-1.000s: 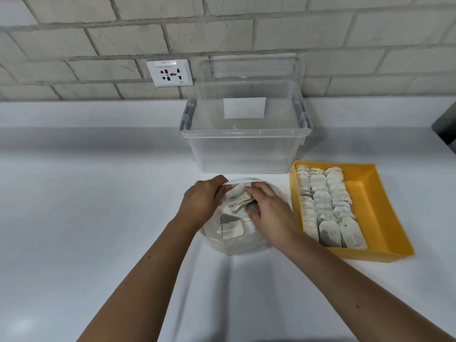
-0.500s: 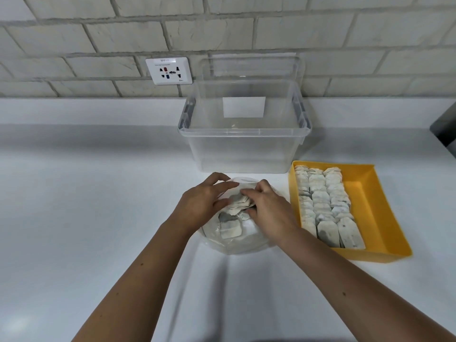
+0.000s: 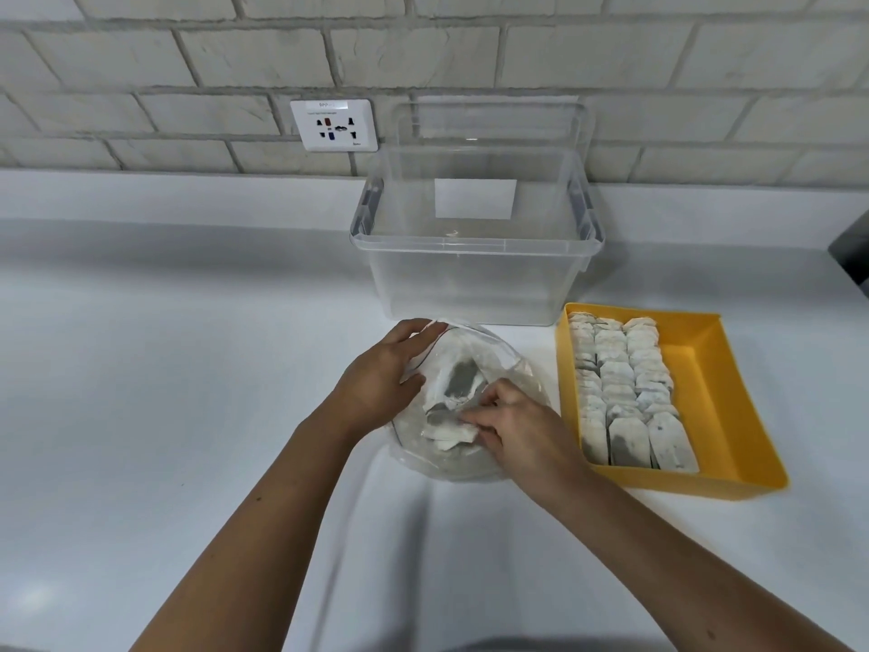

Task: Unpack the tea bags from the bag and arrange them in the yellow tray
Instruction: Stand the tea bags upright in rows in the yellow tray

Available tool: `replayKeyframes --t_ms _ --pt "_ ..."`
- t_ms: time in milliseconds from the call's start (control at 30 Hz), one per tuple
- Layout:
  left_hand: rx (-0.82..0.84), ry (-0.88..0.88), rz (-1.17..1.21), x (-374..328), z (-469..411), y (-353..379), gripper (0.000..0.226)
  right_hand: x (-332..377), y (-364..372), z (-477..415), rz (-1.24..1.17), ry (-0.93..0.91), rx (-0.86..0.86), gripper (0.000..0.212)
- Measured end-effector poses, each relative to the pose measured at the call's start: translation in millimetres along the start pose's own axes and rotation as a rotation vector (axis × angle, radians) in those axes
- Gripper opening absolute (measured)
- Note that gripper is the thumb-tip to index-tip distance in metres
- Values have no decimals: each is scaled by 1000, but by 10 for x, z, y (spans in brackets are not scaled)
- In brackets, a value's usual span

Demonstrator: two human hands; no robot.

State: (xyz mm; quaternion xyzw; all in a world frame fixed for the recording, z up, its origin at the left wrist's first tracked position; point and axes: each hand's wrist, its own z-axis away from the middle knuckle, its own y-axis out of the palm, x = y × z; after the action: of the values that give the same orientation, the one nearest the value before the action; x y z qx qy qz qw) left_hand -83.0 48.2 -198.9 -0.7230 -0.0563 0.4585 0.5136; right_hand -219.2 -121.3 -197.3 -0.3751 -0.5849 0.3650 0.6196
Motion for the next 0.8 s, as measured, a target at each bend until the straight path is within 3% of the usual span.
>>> replayKeyframes --t_ms 133,233,433,567,700,800 --pt "-24 1 -40 -29 31 17 73 -55 -89 -64 -73 48 -29 47" --pt "-40 4 -57 -54 69 11 68 -68 -144 -113 -131 76 3 39" --pt "-62 7 -68 -132 250 -21 26 -90 -96 -141 -264 96 -65 25" --pt "-57 12 -126 -166 337 3 23 -56 -96 -136 -211 85 -17 26" --pt "-70 -12 -171 -174 366 4 28 8 -73 -119 -83 87 57 45" --pt "-64 -28 -172 -197 379 -4 28 -5 -53 -111 -14 59 34 38"
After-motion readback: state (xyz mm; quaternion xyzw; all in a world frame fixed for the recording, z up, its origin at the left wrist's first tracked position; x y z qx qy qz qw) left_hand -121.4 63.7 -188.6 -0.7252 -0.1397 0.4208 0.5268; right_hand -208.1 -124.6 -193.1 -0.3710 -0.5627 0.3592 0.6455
